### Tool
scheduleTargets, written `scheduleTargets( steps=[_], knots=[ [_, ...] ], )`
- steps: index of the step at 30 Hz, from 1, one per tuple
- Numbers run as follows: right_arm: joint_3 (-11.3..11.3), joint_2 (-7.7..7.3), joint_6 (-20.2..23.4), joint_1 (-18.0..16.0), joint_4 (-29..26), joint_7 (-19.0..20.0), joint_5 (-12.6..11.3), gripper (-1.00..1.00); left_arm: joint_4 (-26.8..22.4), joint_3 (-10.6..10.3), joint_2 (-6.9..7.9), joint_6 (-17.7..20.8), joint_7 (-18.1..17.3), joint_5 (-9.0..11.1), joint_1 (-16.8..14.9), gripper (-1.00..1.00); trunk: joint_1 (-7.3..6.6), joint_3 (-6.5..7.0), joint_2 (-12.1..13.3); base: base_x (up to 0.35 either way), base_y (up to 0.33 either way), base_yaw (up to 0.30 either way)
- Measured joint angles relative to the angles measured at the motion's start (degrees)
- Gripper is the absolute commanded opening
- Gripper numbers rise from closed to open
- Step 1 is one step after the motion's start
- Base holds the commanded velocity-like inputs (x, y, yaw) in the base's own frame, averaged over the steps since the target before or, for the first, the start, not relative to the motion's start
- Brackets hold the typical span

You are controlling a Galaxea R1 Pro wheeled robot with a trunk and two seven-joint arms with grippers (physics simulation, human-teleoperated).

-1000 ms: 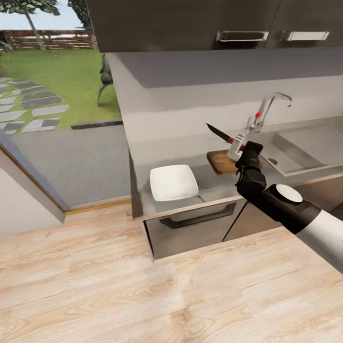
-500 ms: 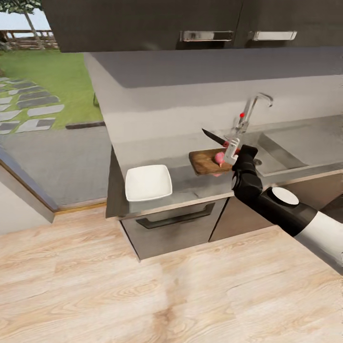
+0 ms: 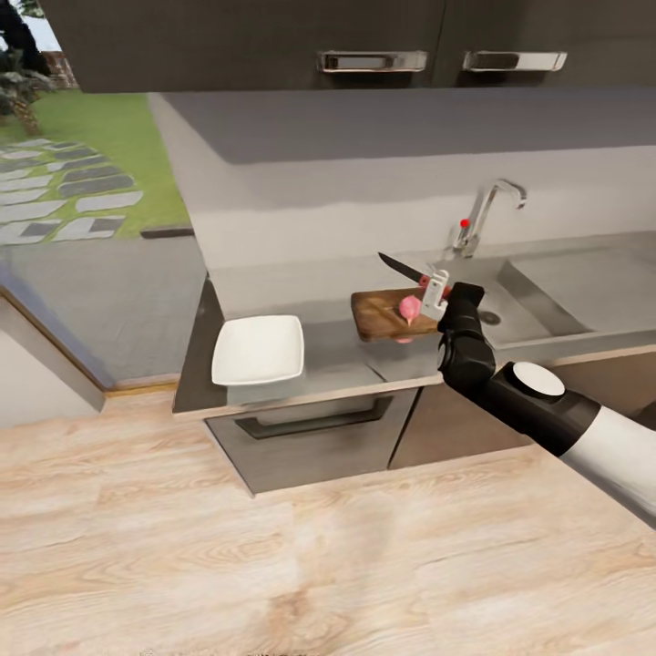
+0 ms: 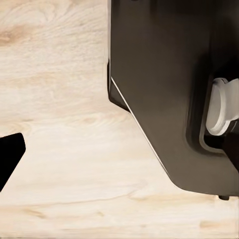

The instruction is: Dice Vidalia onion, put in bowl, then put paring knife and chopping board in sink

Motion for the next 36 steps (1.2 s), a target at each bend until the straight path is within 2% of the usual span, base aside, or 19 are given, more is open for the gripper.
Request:
scheduleTargets(
  steps=[7,10,16,28,36],
  knots=[
    [0.03,0.56,0.08,-0.01,-0.29,-0.01,-0.01,-1.00,0.07,-0.04,-0.03,0.00,0.00,0.00,0.00,1.00,0.00,-0.44,0.00,0.000,-0.333,0.219],
    [0.10,0.78,0.07,-0.01,-0.36,0.01,-0.02,-1.00,0.36,-0.08,-0.65,0.00,0.01,-0.05,0.00,1.00,0.00,-0.63,0.01,0.000,-0.333,0.209],
    [0.06,0.87,0.07,0.07,-0.39,0.03,0.00,-1.00,0.77,-0.08,-0.87,-0.01,-0.02,-0.08,-0.04,1.00,-0.01,-0.80,0.01,0.000,-0.281,0.062],
    [-0.01,0.87,0.06,0.06,-0.35,0.05,-0.23,-1.00,1.65,-0.08,-0.88,-0.02,-0.14,-0.03,-0.05,1.00,0.02,-0.81,0.01,-0.222,0.034,0.002],
    [0.00,0.88,0.07,0.03,0.05,0.11,-0.53,-1.00,1.68,-0.08,-0.88,-0.01,-0.14,-0.08,-0.08,1.00,0.00,-0.81,0.00,-0.042,0.017,0.000]
  ],
)
